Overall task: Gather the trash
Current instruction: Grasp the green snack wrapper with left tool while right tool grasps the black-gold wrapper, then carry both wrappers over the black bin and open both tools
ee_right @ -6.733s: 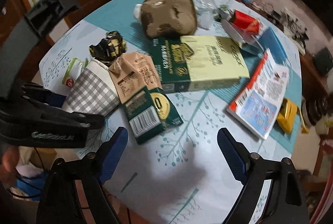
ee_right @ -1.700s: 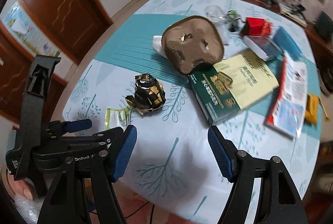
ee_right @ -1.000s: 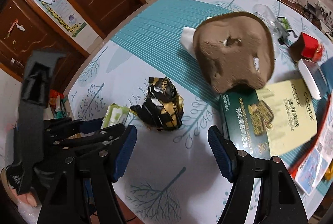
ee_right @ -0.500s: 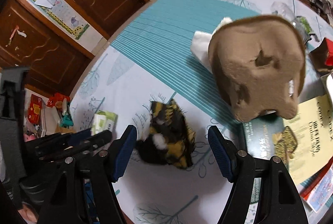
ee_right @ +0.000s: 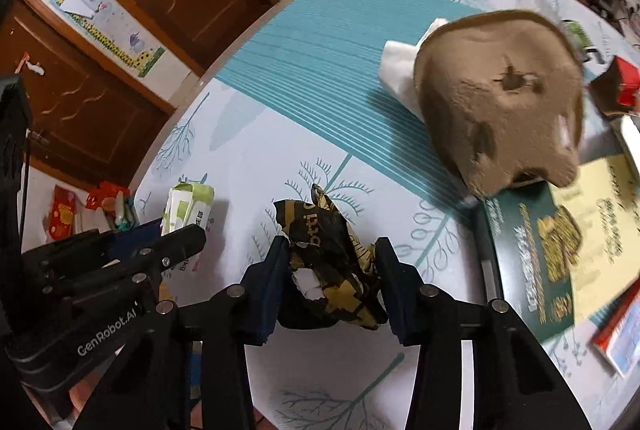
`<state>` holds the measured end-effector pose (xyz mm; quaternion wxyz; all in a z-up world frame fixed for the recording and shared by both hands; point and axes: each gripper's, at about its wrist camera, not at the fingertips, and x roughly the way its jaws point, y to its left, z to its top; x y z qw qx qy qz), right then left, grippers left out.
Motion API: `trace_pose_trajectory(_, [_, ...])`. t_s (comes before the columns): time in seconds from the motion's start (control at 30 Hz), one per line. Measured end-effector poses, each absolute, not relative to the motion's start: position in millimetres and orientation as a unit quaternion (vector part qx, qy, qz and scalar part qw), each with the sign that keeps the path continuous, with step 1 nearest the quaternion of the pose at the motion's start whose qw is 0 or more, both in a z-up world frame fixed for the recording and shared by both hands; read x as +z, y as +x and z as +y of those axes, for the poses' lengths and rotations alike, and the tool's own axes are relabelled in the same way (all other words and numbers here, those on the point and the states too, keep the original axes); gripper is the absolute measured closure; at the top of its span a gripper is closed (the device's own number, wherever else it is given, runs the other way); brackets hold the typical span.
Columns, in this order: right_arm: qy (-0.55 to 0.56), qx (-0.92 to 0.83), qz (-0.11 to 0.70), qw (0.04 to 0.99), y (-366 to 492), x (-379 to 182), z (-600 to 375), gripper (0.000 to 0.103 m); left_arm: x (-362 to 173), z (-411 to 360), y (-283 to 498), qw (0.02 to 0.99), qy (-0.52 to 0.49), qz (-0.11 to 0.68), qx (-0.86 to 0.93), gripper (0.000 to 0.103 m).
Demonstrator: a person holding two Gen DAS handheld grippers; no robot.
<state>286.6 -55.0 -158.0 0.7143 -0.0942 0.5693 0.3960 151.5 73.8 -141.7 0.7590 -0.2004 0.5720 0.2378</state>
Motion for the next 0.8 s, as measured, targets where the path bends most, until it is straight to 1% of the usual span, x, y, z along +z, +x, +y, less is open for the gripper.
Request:
trace_pose_trajectory(0.2, [-0.061, 0.368, 0.562, 0.738, 264.8, -132.5, -75.5, 0.062, -120.8, 64.2, 147.0, 0.785, -0.153, 0.568, 0.194, 0.080])
trace_pose_trajectory(0.4, [-0.020, 0.319, 0.541, 0.778, 226.6, -104.0, -102.5, 0.062, -98.2, 55.6, 126.2, 0.814, -0.100, 0.559, 0.124, 0.080])
trace_pose_trajectory(0.57, [0.033, 0.270, 0.526, 0.806, 175.0, -84.8, -122.6, 0.062, -81.9, 52.5, 101.0, 0.835, -0.049, 0.544, 0.069, 0.080])
trace_pose_trajectory(0.8, [0.069, 0.203, 0.515, 0.830, 93.8, -81.6, -130.3, 0.062, -77.3, 45.5, 52.2, 0.848, -0.015, 0.530, -0.009, 0.080])
